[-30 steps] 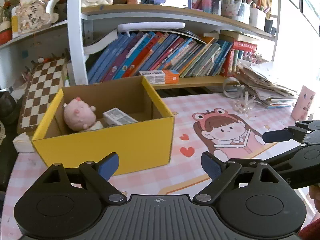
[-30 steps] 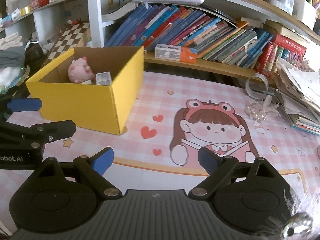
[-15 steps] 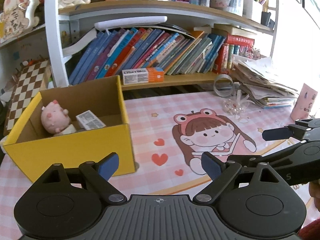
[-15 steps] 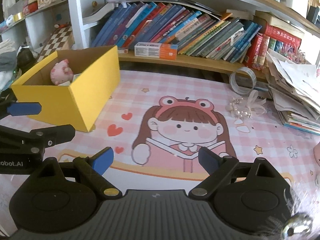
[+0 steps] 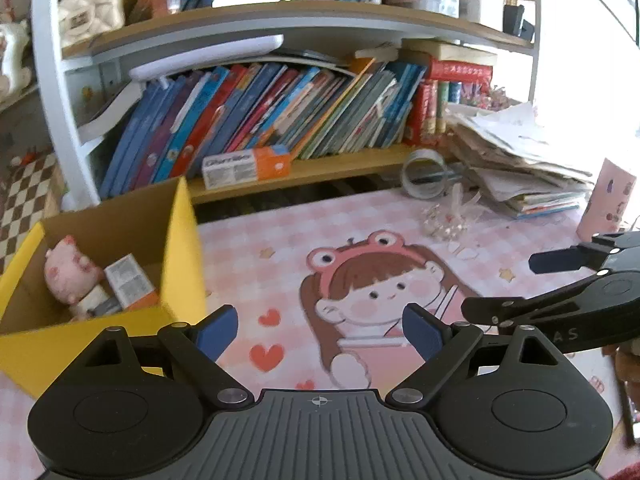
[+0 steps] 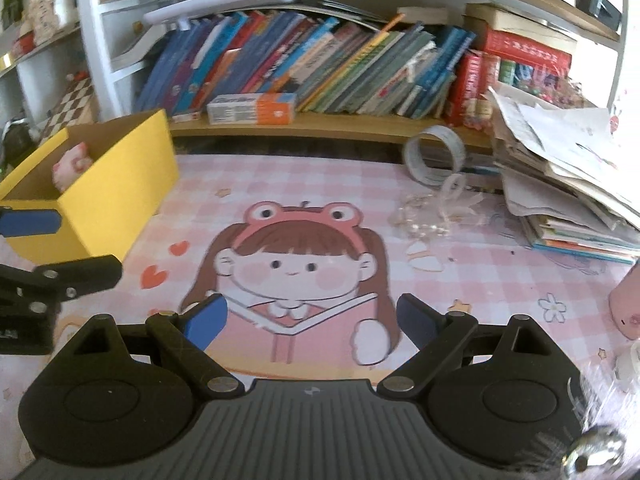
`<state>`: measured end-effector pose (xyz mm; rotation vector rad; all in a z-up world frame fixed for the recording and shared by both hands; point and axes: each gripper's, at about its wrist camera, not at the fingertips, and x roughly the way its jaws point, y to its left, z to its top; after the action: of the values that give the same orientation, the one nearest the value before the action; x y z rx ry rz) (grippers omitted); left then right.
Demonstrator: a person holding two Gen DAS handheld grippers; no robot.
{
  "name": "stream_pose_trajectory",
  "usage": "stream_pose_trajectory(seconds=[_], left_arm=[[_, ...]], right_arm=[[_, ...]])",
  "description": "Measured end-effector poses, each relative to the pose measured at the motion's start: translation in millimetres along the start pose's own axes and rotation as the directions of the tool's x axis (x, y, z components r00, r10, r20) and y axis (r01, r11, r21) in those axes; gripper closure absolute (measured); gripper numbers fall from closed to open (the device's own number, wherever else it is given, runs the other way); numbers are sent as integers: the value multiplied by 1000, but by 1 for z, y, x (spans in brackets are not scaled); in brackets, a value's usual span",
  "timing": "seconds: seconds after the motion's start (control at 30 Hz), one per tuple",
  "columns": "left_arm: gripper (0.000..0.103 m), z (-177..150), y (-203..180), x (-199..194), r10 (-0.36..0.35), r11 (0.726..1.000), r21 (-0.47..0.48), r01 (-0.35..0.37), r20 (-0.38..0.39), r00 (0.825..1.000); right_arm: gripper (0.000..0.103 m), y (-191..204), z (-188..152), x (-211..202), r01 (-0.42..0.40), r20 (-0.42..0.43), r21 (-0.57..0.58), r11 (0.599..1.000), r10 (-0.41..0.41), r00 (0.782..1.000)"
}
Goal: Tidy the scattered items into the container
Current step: 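Lift both tools up and back away from the yellow box, then move the left tool to the pearl ribbon decoration while the right tool approaches the tape roll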
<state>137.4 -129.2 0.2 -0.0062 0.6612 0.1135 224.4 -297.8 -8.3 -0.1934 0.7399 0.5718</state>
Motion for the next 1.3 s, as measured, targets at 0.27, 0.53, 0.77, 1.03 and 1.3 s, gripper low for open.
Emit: stream_pose_trajectory(seconds=[0.27, 0.53, 0.77, 1.03, 1.3], left_arm=[[11, 18, -20, 22, -34, 998, 49, 33, 4, 999], [11, 33, -41, 52, -63, 992, 105, 63, -4, 998], [11, 55, -50, 82, -73, 991, 113, 72, 4, 997], [11, 75, -64, 120, -96, 986, 141, 93, 12, 995], [12, 71, -87, 155, -152, 969, 193, 152, -19, 988]], right_arm=[[11, -32, 3, 12, 32, -9, 37, 999, -32, 999], [11, -65, 21, 36, 69, -1, 48, 996, -69, 998], [11, -91, 35, 60, 99, 0, 51, 994, -99, 995], [13, -122, 60, 88, 110, 7, 48, 993, -110, 994], [14, -144, 84, 114, 94, -20, 20, 995, -94, 995]])
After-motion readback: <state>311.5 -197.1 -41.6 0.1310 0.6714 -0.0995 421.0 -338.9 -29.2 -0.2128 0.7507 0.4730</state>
